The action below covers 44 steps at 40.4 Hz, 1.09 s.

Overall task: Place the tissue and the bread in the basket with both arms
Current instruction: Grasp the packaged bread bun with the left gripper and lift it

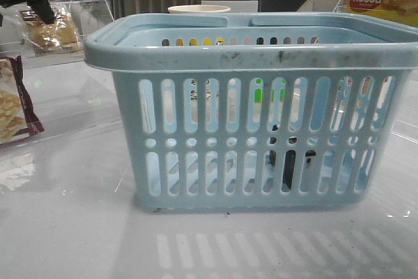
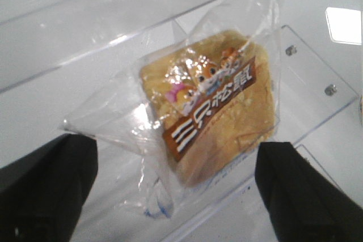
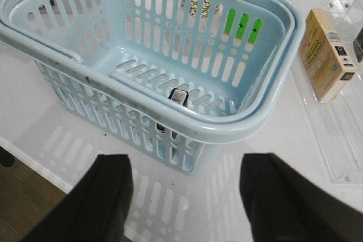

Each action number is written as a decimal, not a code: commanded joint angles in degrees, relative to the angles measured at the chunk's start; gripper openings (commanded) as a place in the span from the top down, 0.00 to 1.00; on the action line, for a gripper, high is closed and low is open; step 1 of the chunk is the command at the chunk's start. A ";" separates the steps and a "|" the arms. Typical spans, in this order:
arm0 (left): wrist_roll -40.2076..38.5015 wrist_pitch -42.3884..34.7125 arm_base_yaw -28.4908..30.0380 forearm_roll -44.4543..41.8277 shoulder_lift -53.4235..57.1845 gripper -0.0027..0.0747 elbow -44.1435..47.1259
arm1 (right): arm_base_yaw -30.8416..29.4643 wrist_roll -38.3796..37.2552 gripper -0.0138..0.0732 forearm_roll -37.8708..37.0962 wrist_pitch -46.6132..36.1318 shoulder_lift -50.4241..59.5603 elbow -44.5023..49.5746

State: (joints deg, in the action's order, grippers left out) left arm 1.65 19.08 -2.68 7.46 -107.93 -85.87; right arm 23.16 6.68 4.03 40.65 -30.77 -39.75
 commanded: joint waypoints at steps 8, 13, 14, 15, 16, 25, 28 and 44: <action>-0.15 -10.76 -1.58 1.27 0.45 0.33 -2.21 | 0.00 0.35 0.24 -0.14 -4.56 -0.07 -1.53; -0.15 -11.01 -1.58 1.27 0.45 0.52 -2.21 | 0.00 0.35 0.24 -0.14 -4.56 -0.07 -1.53; -0.15 -11.01 -1.58 1.16 0.45 0.54 -2.21 | 0.00 0.35 0.24 -0.14 -4.56 -0.07 -1.53; -0.15 -11.01 -1.58 1.15 0.45 0.58 -2.21 | 0.00 0.35 0.24 -0.14 -4.61 -0.07 -1.53; -0.15 -11.01 -1.58 1.15 0.45 0.61 -2.21 | 0.00 0.35 0.24 -0.14 -4.61 -0.07 -1.53; -0.15 -10.69 -1.58 1.15 2.70 0.84 -2.21 | 0.00 0.35 0.24 -0.14 -4.61 -0.07 -1.53; -0.15 -10.54 -1.58 1.15 4.38 0.85 -2.21 | 0.00 0.35 0.24 -0.14 -4.61 -0.07 -1.53; 0.90 1.06 -5.16 -0.24 18.21 0.85 -2.21 | 0.00 0.35 0.24 -0.14 -4.61 -0.07 -1.53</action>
State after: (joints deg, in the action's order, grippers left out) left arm 1.75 20.99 -5.80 7.94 -96.24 -86.03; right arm 23.16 6.68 4.03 40.65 -30.77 -39.75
